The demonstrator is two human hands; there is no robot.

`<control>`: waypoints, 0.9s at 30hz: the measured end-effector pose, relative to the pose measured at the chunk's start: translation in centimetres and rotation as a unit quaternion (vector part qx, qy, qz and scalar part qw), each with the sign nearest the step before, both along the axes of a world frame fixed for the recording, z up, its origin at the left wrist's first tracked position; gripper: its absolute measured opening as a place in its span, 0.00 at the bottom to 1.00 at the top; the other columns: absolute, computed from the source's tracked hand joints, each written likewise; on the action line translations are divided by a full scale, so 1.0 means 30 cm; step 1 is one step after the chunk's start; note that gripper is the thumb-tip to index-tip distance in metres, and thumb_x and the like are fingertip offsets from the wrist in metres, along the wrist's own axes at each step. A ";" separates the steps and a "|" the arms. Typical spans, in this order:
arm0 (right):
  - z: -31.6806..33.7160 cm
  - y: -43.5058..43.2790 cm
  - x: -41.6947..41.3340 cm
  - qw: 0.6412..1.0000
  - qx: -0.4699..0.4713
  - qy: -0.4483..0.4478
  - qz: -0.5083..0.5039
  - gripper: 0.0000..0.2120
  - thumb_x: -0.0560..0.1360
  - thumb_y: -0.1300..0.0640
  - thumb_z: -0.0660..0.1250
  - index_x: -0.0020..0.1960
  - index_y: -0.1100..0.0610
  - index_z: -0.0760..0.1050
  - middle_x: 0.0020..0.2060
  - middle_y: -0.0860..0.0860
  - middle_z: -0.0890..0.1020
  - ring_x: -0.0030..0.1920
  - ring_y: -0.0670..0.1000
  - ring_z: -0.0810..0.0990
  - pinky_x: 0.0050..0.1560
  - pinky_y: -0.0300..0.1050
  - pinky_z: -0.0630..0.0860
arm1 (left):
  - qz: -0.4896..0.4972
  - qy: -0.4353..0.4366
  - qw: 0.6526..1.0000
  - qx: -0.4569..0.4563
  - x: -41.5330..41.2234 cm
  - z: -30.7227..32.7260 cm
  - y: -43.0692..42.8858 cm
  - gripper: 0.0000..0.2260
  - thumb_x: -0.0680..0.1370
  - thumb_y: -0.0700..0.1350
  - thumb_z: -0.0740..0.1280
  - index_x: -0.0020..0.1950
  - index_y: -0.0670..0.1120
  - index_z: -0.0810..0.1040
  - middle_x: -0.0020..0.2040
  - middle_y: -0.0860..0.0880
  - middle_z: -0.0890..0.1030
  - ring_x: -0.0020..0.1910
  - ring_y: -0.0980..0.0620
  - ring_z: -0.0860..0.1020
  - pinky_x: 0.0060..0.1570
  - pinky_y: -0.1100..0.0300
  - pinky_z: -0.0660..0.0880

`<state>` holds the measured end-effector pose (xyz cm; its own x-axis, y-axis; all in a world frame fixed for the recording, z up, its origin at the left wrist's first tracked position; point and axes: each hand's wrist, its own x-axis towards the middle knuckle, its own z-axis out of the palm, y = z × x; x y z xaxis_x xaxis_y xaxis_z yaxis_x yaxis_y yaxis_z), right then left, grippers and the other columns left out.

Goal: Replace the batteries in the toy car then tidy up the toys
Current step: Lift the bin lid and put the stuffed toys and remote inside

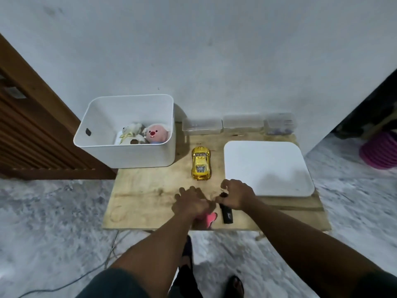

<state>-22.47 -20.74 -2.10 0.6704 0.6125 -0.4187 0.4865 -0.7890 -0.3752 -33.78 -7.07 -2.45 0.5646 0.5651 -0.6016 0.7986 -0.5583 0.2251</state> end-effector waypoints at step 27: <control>0.444 0.464 0.088 0.872 0.478 -0.062 -0.087 0.25 0.65 0.49 0.72 0.61 0.49 0.75 0.54 0.45 0.80 0.51 0.46 0.80 0.47 0.32 0.75 | 0.160 -0.588 0.793 0.016 0.131 0.477 0.400 0.14 0.65 0.40 0.69 0.49 0.50 0.84 0.52 0.55 0.81 0.52 0.57 0.79 0.53 0.60 0.76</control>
<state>-19.82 -6.83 11.22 0.7922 0.5257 0.3098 0.4743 -0.2110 -0.8547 -29.84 4.94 11.87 0.5496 0.7967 0.2515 0.1498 -0.3901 0.9085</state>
